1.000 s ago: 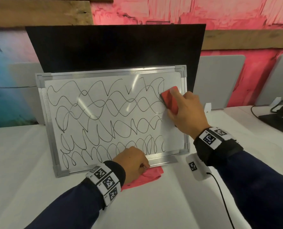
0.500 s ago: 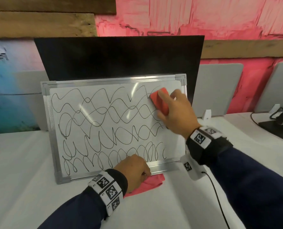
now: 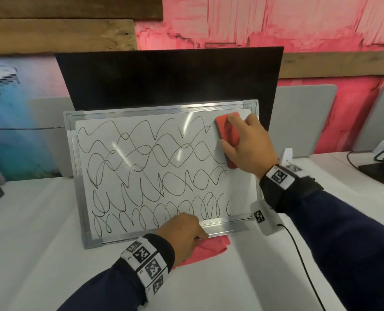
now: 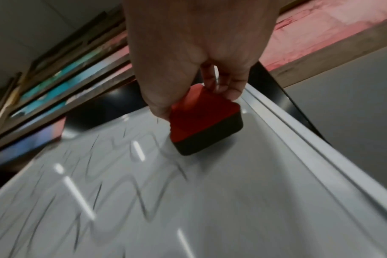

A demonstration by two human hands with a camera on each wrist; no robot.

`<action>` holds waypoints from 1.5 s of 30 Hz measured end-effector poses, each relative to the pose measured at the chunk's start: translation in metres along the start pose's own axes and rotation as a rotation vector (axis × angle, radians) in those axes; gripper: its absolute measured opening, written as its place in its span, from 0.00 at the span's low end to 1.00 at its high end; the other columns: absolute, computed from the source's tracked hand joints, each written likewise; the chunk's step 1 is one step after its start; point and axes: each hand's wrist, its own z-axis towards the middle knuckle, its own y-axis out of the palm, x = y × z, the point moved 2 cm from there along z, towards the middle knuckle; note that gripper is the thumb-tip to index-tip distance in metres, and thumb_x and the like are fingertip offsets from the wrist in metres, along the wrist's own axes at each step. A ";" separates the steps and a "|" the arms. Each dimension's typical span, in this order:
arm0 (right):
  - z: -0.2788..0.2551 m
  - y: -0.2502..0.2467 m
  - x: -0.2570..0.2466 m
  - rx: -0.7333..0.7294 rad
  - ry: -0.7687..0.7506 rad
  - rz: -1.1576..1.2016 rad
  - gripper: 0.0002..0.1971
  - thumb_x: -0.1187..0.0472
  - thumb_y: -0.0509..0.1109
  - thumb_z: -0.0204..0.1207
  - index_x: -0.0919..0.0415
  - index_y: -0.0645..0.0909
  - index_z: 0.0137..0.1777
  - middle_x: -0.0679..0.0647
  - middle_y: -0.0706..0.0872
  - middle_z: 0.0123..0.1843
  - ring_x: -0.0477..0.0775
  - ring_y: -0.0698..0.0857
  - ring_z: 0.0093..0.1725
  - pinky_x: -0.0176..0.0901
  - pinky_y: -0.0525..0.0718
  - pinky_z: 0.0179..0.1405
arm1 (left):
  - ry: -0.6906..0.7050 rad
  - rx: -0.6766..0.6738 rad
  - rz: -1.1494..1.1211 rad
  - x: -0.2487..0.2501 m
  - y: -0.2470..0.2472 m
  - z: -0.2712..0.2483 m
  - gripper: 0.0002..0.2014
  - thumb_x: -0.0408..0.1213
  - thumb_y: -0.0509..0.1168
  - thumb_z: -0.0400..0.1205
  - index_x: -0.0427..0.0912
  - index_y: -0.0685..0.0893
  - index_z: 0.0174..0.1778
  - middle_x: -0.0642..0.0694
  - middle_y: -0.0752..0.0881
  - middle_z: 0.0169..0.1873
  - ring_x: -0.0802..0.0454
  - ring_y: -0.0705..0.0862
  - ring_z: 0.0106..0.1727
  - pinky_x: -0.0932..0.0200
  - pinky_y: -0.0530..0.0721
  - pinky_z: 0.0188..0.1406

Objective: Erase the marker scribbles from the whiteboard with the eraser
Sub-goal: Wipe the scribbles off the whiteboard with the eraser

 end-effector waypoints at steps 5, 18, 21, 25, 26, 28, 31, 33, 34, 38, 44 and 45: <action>-0.056 0.018 0.016 -0.104 -0.014 -0.031 0.29 0.39 0.72 0.72 0.48 0.71 0.70 0.52 0.71 0.51 0.59 0.79 0.39 0.55 0.88 0.40 | -0.004 0.027 0.124 -0.004 0.009 -0.015 0.18 0.37 0.61 0.87 0.55 0.79 0.73 0.46 0.81 0.55 0.44 0.81 0.57 0.57 0.80 0.54; -0.012 -0.003 0.000 -0.166 -0.067 -0.038 0.29 0.42 0.75 0.71 0.46 0.69 0.69 0.52 0.71 0.56 0.58 0.80 0.44 0.49 0.83 0.43 | -0.054 0.033 0.029 -0.015 0.007 -0.014 0.10 0.44 0.67 0.84 0.55 0.83 0.60 0.57 0.78 0.44 0.52 0.82 0.49 0.62 0.81 0.50; -0.063 0.016 0.019 -0.334 -0.124 -0.080 0.29 0.40 0.75 0.69 0.45 0.70 0.67 0.49 0.69 0.52 0.56 0.81 0.40 0.49 0.84 0.39 | -0.115 0.007 -0.003 -0.017 0.006 -0.012 0.07 0.45 0.65 0.84 0.51 0.83 0.56 0.54 0.83 0.43 0.49 0.85 0.47 0.58 0.84 0.51; -0.092 0.022 0.033 -0.515 -0.223 -0.177 0.30 0.37 0.72 0.68 0.44 0.70 0.68 0.47 0.70 0.53 0.55 0.80 0.41 0.54 0.87 0.39 | -0.042 -0.059 0.065 -0.020 0.006 -0.008 0.18 0.39 0.67 0.83 0.58 0.82 0.68 0.53 0.86 0.51 0.48 0.85 0.52 0.60 0.81 0.55; -0.090 0.019 0.034 -0.540 -0.264 -0.216 0.30 0.37 0.72 0.68 0.44 0.70 0.68 0.47 0.70 0.53 0.55 0.79 0.42 0.54 0.87 0.39 | -0.045 -0.066 0.059 -0.020 0.005 -0.008 0.18 0.38 0.67 0.83 0.58 0.82 0.68 0.52 0.86 0.52 0.48 0.85 0.53 0.61 0.81 0.55; -0.079 0.012 0.034 -0.541 -0.305 -0.264 0.30 0.39 0.73 0.69 0.43 0.69 0.69 0.47 0.70 0.53 0.55 0.79 0.43 0.54 0.87 0.39 | -0.034 -0.047 0.037 -0.020 0.003 -0.008 0.18 0.38 0.65 0.84 0.57 0.82 0.69 0.51 0.86 0.53 0.48 0.85 0.53 0.63 0.79 0.55; -0.051 0.001 0.034 -0.387 -0.195 -0.167 0.31 0.41 0.76 0.70 0.43 0.69 0.71 0.49 0.74 0.54 0.57 0.81 0.44 0.56 0.88 0.43 | -0.008 -0.037 -0.004 -0.019 0.002 -0.009 0.18 0.39 0.62 0.85 0.58 0.81 0.70 0.51 0.86 0.53 0.48 0.85 0.54 0.66 0.76 0.53; -0.042 0.001 0.031 -0.314 -0.124 -0.116 0.31 0.41 0.76 0.70 0.44 0.68 0.70 0.50 0.75 0.55 0.58 0.82 0.44 0.56 0.87 0.44 | 0.002 -0.036 -0.014 -0.019 0.001 -0.009 0.18 0.39 0.61 0.85 0.59 0.82 0.70 0.51 0.85 0.52 0.49 0.83 0.53 0.67 0.74 0.52; -0.044 0.003 0.029 -0.309 -0.115 -0.112 0.31 0.41 0.76 0.71 0.45 0.68 0.70 0.50 0.75 0.55 0.58 0.81 0.44 0.55 0.87 0.43 | 0.004 -0.041 -0.024 -0.019 0.000 -0.009 0.18 0.39 0.61 0.85 0.60 0.82 0.69 0.51 0.85 0.51 0.50 0.83 0.53 0.66 0.74 0.52; -0.086 0.022 0.026 -0.462 -0.265 -0.203 0.29 0.40 0.74 0.71 0.44 0.68 0.69 0.48 0.72 0.55 0.56 0.79 0.46 0.53 0.85 0.38 | -0.024 -0.027 -0.089 -0.021 -0.003 -0.011 0.18 0.36 0.64 0.82 0.60 0.86 0.65 0.52 0.86 0.50 0.53 0.83 0.52 0.66 0.77 0.53; -0.094 0.018 0.035 -0.576 -0.440 -0.378 0.31 0.45 0.74 0.67 0.42 0.69 0.70 0.48 0.71 0.54 0.56 0.78 0.48 0.48 0.79 0.35 | -0.035 0.020 -0.146 -0.020 -0.006 -0.013 0.17 0.34 0.66 0.81 0.57 0.88 0.61 0.54 0.88 0.47 0.61 0.80 0.44 0.72 0.74 0.49; -0.088 0.015 0.035 -0.555 -0.448 -0.387 0.32 0.46 0.75 0.66 0.41 0.69 0.71 0.49 0.71 0.53 0.56 0.77 0.47 0.48 0.79 0.35 | -0.038 0.030 -0.151 -0.020 -0.007 -0.013 0.16 0.34 0.67 0.81 0.56 0.89 0.61 0.54 0.89 0.47 0.63 0.79 0.43 0.75 0.73 0.47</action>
